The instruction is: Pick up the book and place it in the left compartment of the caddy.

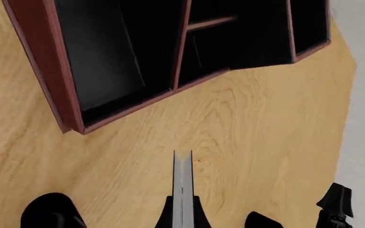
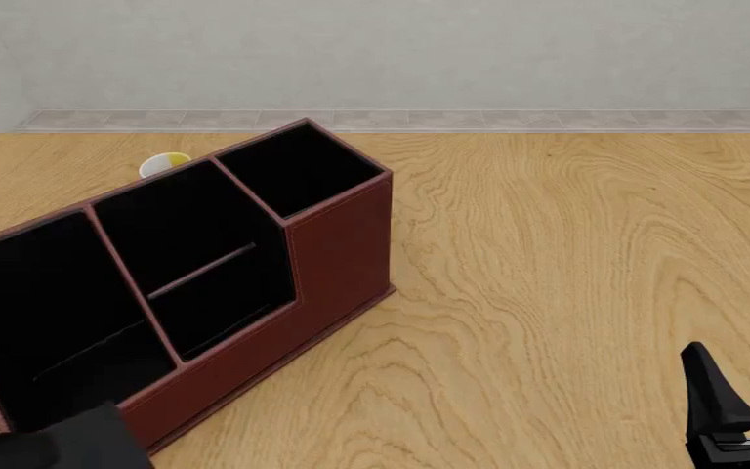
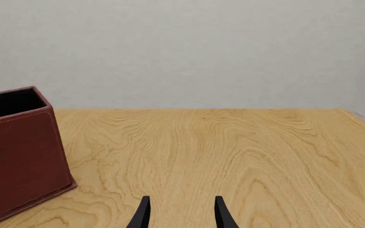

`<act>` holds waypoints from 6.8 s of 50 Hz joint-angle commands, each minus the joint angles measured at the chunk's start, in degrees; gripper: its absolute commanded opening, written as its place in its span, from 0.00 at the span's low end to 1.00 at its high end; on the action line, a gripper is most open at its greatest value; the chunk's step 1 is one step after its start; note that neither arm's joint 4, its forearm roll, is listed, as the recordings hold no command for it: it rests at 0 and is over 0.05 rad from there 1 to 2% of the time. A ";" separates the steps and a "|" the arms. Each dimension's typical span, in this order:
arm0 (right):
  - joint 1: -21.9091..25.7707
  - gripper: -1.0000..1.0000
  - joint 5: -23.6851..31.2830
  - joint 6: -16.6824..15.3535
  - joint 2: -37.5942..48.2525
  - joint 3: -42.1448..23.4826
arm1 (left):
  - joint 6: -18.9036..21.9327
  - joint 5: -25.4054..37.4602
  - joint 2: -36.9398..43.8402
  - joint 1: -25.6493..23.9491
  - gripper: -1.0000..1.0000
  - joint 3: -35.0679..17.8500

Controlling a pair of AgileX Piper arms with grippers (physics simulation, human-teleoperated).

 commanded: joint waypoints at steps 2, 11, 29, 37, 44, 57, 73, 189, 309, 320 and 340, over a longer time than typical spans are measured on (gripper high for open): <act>0.02 1.00 0.32 0.01 -0.41 0.08 | 2.46 0.00 0.54 3.04 0.00 -4.17; 0.01 1.00 0.32 0.00 -0.42 0.08 | 3.58 0.00 -0.10 6.45 0.00 -4.73; 0.01 1.00 0.32 0.00 -0.41 0.08 | 4.76 0.00 -0.90 12.07 0.00 -6.32; 0.01 1.00 0.31 -0.01 -0.40 0.08 | 5.02 0.00 -0.79 13.51 0.00 -6.95; 0.00 1.00 0.32 -0.01 -0.42 0.08 | 5.76 0.00 -0.43 15.93 0.00 -8.69; 0.00 1.00 0.32 0.00 -0.40 0.08 | 8.34 0.00 0.92 20.27 0.00 -10.66; 0.01 1.00 0.33 0.00 -0.43 0.08 | 11.32 0.00 2.71 23.76 0.00 -12.81; 0.01 1.00 0.32 -0.01 -0.40 0.08 | 20.07 -14.99 17.82 31.72 0.00 -6.45; 0.02 1.00 0.32 0.00 -0.41 0.08 | 26.28 -34.84 32.17 38.78 0.00 4.01; 0.01 1.00 0.32 0.00 -0.41 0.08 | 26.95 -35.85 32.28 38.81 0.00 5.32; 0.01 1.00 0.32 0.00 -0.40 0.08 | 27.15 -37.98 33.52 39.10 0.00 6.86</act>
